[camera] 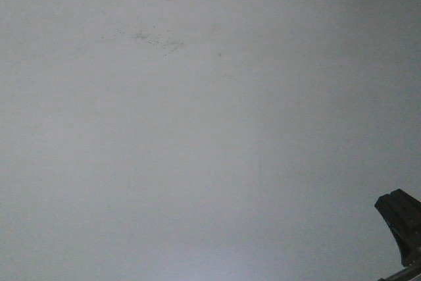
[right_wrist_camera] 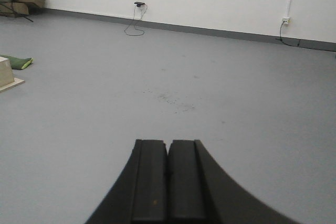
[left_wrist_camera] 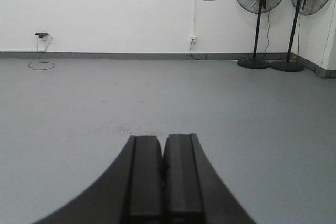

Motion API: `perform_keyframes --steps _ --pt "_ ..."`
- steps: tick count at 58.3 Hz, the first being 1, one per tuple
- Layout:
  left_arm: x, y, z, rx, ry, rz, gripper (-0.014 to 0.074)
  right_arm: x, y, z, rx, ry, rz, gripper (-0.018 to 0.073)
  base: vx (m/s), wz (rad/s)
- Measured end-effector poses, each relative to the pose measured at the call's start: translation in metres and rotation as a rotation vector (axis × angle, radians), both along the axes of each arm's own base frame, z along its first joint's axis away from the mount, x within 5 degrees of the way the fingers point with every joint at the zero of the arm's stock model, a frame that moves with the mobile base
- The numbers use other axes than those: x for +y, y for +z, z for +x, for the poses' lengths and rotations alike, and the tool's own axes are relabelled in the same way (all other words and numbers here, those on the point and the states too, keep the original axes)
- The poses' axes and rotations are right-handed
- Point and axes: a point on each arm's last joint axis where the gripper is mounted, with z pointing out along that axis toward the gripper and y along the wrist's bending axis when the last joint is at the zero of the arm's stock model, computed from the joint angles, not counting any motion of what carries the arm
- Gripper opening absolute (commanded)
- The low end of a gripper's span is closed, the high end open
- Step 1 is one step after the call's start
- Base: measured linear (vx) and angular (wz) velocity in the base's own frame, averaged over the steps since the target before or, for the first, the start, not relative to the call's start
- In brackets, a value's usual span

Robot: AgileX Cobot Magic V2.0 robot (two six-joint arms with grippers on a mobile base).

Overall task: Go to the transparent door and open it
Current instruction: 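Turn the base toward the wooden platform and glass door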

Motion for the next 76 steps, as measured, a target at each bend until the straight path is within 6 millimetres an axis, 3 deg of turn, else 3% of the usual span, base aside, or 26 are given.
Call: perform_keyframes --steps 76 --pt "0.0000 0.0000 0.0000 0.000 0.000 0.000 -0.0006 0.0000 0.0000 0.0000 0.000 0.000 0.000 -0.0006 0.01 0.02"
